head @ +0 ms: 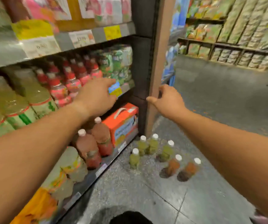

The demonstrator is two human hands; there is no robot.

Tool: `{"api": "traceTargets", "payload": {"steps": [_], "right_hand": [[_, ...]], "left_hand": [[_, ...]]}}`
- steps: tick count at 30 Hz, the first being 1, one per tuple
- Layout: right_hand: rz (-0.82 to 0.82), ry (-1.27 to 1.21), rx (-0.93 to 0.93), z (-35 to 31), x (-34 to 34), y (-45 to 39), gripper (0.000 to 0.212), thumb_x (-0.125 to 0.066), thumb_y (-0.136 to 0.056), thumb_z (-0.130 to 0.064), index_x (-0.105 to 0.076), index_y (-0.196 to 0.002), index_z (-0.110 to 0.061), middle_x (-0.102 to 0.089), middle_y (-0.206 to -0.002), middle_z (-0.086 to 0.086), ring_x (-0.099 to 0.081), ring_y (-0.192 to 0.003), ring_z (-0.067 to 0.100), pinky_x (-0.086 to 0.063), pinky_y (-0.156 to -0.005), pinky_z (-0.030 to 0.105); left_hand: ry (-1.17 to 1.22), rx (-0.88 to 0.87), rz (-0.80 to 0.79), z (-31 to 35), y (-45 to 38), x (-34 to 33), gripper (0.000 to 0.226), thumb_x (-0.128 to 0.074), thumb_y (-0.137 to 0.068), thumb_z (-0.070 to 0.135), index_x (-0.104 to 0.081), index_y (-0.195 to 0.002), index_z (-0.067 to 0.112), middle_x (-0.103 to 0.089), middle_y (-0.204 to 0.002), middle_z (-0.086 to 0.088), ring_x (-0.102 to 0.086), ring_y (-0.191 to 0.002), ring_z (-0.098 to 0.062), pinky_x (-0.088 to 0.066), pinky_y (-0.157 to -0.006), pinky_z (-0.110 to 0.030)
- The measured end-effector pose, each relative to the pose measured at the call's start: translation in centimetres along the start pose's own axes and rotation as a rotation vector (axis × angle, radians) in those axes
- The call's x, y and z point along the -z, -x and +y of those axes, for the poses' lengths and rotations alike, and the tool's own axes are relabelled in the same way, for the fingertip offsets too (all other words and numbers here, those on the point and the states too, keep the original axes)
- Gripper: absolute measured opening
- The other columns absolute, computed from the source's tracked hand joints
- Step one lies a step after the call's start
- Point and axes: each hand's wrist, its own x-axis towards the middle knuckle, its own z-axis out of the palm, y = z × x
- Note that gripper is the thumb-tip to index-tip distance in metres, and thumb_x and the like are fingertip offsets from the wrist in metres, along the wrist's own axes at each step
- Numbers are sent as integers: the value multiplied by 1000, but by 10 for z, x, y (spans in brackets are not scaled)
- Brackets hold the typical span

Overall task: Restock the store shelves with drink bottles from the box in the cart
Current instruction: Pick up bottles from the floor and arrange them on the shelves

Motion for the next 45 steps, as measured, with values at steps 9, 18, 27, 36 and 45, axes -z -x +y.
{"api": "traceTargets", "payload": {"steps": [9,18,27,36,45], "right_hand": [[-104,73,-222,141,-61,36,70,-62,-82,-54,-44,-136,-14,-50,-134,9,-48,-121,31,-44,-97,44],[-129,84,-481,278,-117,80,70,-68,-78,-52,-48,-132,-12,-53,-130,12,-51,-118,31,-42,-94,38],[-141,42,-666,400,-169,93,75,-65,-83,-39,-30,-145,-15,-44,-139,17,-44,-125,35,-37,-104,44],[-209,11,-651,447,-220,79,44,-58,-89,-22,-38,-128,-20,-58,-114,13,-58,-92,32,-51,-76,42],[-231,150,-577,424,-200,104,33,-58,-89,-32,-43,-114,-17,-63,-86,10,-56,-71,27,-45,-59,33]], "left_hand": [[135,62,-294,19,6,-169,38,-64,-84,31,-63,-117,11,-65,-116,-14,-59,-107,-34,-48,-88,-40],[217,61,-559,95,27,-324,43,-62,-82,34,-59,-123,18,-63,-121,-9,-58,-112,-32,-49,-92,-40],[182,14,-751,153,32,-451,71,-66,-83,35,-35,-145,23,-50,-137,-11,-47,-125,-31,-41,-102,-37],[-17,-46,-940,199,22,-511,80,-63,-87,6,-22,-151,31,-21,-156,-9,-41,-132,-37,-42,-105,-49],[40,-17,-828,183,48,-492,43,-43,-86,4,-47,-126,18,-52,-119,-15,-57,-105,-37,-50,-89,-45]]}}
